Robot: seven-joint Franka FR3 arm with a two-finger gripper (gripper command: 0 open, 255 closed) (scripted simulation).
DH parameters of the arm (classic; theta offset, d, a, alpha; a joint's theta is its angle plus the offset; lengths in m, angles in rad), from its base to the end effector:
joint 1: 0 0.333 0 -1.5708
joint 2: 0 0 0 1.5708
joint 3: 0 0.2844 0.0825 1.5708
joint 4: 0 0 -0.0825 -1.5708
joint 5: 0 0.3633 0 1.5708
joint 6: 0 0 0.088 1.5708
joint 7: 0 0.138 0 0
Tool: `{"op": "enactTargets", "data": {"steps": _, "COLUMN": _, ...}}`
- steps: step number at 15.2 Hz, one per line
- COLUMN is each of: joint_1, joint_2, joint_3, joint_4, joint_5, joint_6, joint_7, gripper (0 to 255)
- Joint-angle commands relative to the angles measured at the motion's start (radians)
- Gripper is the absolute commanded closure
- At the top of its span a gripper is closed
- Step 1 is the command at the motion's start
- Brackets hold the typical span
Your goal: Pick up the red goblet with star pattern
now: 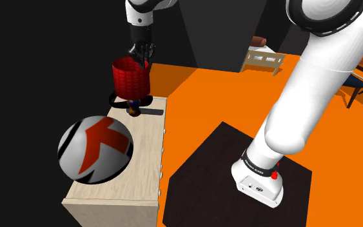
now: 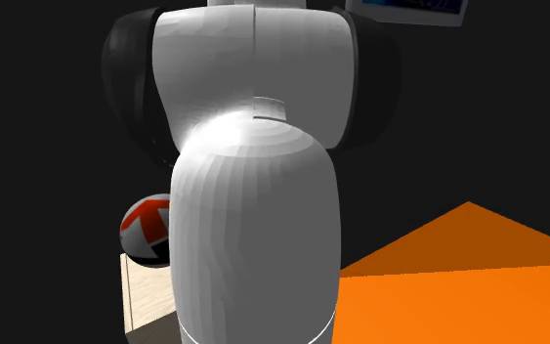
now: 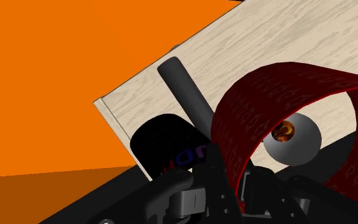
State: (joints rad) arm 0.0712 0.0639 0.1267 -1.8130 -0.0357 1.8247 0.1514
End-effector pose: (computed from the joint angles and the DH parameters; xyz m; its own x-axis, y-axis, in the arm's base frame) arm 0.5426 0.1037 0.4386 0.9973 0.0554 -0.0472 0.0570 -0.9978 0.0335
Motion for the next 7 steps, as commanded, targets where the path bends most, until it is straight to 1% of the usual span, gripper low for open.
{"op": "enactTargets", "data": {"steps": 1, "joint_1": 0.001, "joint_2": -0.005, "joint_3": 0.001, "joint_4": 0.021, "joint_5": 0.001, "joint_6": -0.025, "joint_7": 0.000, "gripper": 255}}
{"op": "enactTargets", "data": {"steps": 5, "joint_1": 0.001, "joint_2": -0.008, "joint_3": 0.001, "joint_4": 0.071, "joint_5": 0.002, "joint_6": -0.078, "joint_7": -0.001, "gripper": 255}}
{"op": "enactTargets", "data": {"steps": 7, "joint_1": 0.001, "joint_2": -0.008, "joint_3": 0.001, "joint_4": 0.073, "joint_5": 0.002, "joint_6": -0.080, "joint_7": -0.002, "gripper": 255}}
